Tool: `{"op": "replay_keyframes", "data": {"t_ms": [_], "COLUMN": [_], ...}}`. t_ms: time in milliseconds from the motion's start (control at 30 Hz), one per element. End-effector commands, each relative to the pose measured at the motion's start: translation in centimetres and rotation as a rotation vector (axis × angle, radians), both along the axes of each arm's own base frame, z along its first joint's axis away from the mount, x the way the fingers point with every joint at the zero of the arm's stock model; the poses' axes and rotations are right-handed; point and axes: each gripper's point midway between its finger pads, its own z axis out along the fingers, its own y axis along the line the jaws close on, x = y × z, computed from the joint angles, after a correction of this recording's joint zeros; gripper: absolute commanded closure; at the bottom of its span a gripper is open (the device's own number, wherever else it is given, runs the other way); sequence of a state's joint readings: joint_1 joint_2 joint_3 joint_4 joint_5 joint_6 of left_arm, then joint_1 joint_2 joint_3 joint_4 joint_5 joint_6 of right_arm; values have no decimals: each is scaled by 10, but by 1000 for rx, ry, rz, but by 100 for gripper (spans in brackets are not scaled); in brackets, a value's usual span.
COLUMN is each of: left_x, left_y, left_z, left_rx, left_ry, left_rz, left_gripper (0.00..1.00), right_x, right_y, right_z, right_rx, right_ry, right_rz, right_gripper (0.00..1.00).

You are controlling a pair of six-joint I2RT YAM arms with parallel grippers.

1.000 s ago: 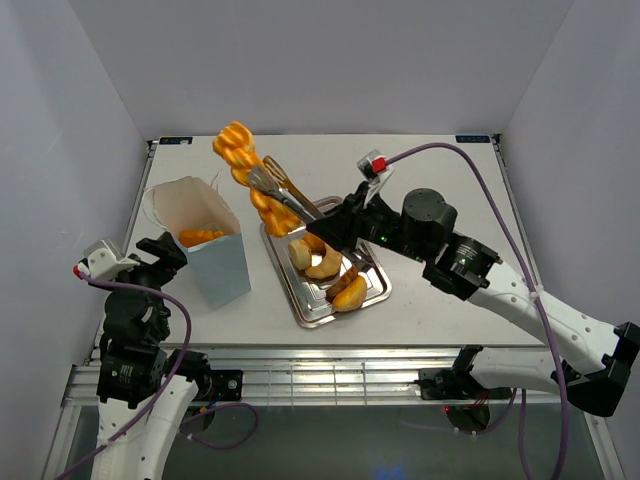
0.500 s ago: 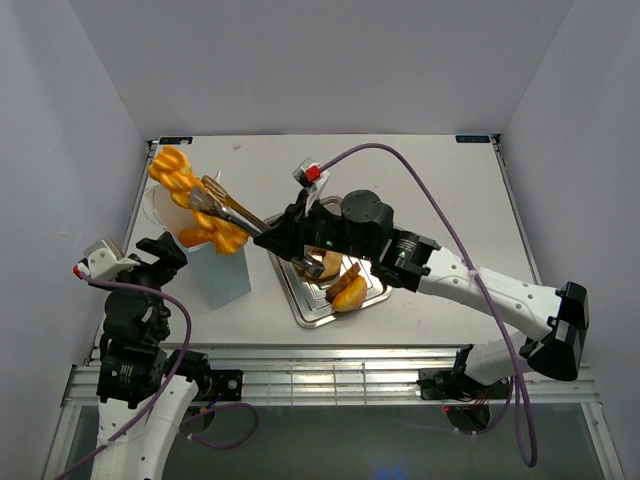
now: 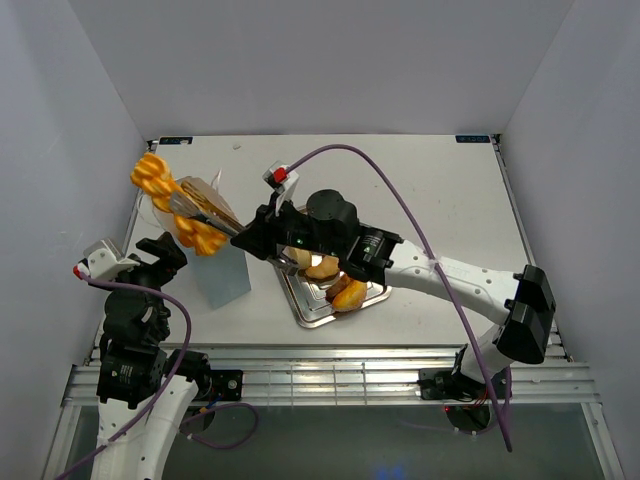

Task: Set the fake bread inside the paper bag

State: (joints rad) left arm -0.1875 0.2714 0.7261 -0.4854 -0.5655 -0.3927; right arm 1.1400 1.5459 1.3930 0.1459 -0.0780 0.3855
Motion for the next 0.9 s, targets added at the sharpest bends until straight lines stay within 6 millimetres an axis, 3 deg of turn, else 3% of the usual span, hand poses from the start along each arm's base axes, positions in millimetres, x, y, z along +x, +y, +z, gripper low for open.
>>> {"op": "replay_keyframes", "data": {"t_ms": [0,233,867], "left_x": [-1,-1,-1], "left_y": [-1,-1,-2], "left_z": [-1,0,1], "left_rx": [5,4,4], "left_ry": [-4,-8,-14], "left_rz": [-5,-7,-14], "left_gripper": [6,6,5], "right_x": [5,18,45], "right_y": [9,22,31], "right_z": [61,56,40], "right_rx": [165,147,86], "right_ry": [-76,-94,-120], "right_rz": [-11,-37,-115], "right_gripper": [71,70,62]}}
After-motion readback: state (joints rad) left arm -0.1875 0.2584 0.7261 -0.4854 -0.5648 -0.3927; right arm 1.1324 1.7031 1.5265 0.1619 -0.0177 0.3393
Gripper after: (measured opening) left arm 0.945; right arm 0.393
